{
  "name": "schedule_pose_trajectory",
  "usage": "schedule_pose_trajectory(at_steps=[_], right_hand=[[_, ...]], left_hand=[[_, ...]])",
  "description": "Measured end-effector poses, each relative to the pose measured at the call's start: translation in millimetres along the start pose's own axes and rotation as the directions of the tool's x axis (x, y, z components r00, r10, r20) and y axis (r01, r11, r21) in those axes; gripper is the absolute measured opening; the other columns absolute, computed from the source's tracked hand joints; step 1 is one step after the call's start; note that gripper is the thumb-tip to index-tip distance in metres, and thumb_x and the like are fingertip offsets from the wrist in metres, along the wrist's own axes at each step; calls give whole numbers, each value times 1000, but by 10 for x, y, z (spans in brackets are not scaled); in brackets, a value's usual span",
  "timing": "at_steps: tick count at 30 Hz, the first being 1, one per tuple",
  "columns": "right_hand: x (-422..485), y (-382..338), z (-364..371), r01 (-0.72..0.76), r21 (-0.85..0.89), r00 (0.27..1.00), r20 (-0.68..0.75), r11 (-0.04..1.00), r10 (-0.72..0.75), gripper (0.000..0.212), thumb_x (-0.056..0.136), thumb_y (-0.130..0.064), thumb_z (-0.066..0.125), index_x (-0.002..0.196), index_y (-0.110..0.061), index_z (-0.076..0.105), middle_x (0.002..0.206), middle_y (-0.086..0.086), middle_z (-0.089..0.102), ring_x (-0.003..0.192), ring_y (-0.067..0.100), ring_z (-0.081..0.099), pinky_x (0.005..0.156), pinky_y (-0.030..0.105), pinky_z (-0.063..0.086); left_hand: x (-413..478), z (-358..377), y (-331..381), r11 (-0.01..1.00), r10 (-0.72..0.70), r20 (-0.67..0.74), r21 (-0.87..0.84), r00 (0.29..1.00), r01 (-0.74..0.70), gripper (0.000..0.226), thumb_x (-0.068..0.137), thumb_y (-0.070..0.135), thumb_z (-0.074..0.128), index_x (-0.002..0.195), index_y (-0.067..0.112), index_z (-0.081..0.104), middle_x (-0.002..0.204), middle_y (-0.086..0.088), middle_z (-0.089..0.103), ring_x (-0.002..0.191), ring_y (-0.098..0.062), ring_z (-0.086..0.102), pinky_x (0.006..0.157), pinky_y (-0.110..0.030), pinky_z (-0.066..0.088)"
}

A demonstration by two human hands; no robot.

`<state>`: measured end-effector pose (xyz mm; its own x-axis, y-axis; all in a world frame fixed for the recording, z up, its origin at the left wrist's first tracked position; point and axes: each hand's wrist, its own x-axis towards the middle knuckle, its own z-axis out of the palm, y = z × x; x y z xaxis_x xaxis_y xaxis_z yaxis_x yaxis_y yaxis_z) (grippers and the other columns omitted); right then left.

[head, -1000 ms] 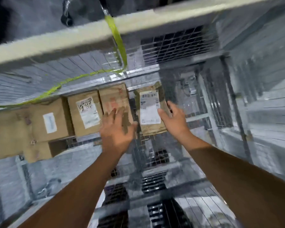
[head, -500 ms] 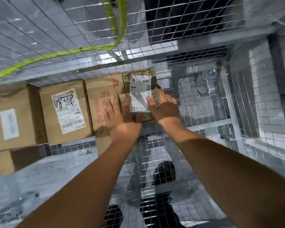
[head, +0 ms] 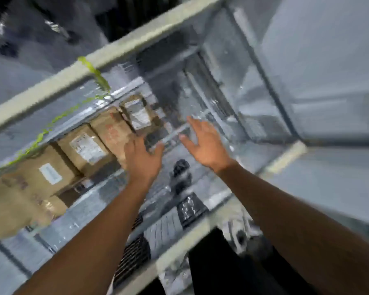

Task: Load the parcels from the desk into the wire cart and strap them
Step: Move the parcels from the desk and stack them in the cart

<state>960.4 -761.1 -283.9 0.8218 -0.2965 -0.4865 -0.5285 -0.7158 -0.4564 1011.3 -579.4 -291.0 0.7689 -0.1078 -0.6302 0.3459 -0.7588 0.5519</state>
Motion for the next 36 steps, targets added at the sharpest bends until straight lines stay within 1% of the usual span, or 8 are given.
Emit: schedule_pose_trajectory(at_steps=[5,9,13,17,20,25,31,36], right_hand=[[-1649,11,-712,-215,189,895,-355,958,271,61,101,-48,56,153,-17,48,148,12,55,139,28,46,117,34,31],[-3021,57,-733,-386,528,670,-403,757,623,58,105,-46,55,157,-25,41,160,3,43,149,23,36,124,39,26],[-4250,123,-592,-485,610,496,-398,627,771,60,104,-41,59,157,-19,42,157,8,45,148,28,39,123,47,30],[-5398,245,-546,-520,683,294,-421,513,858,63,104,-45,57,159,-21,39,160,4,42,149,21,35,122,32,27],[-6165,333,-453,-451,782,93,-438,430,894,60,104,-43,58,157,-21,42,158,2,44,145,17,39,109,16,26],[-7188,531,-294,-236,918,-234,-373,320,898,55,103,-40,59,154,-25,45,153,0,46,138,11,42,102,11,29],[-7848,927,-105,31,980,-367,-173,198,914,60,101,-45,61,155,-25,42,155,-2,44,138,13,43,107,29,34],[-8049,1361,43,247,966,-302,4,74,953,63,101,-49,60,156,-26,40,158,-1,41,144,17,42,116,41,39]], left_hand=[[-1163,-261,511,915,404,151,-84,902,-396,60,98,41,62,143,3,53,149,-22,49,141,-38,42,118,-51,33],[-2009,-271,749,815,577,279,-127,768,-566,56,101,38,64,149,12,50,158,-13,42,150,-28,32,125,-42,24],[-2744,25,852,755,616,485,-141,620,-640,60,100,45,61,153,21,47,163,-8,37,153,-23,27,127,-41,21],[-3529,392,874,675,625,656,-181,424,-715,61,98,56,58,152,30,46,160,-1,40,150,-17,31,124,-39,26],[-4168,702,871,600,607,743,-198,280,-775,58,97,58,58,147,32,48,154,5,44,146,-15,36,119,-34,30],[-5274,1360,799,511,511,855,-221,87,-831,54,96,57,60,143,32,48,149,6,44,132,-14,47,101,-27,34],[-6218,2136,657,427,404,914,-226,-39,-875,65,93,62,62,147,29,47,147,5,42,130,-11,46,100,-30,37],[-6633,2744,538,408,325,946,-139,1,-903,76,92,64,62,155,28,41,157,-1,41,140,-22,46,111,-39,40]])
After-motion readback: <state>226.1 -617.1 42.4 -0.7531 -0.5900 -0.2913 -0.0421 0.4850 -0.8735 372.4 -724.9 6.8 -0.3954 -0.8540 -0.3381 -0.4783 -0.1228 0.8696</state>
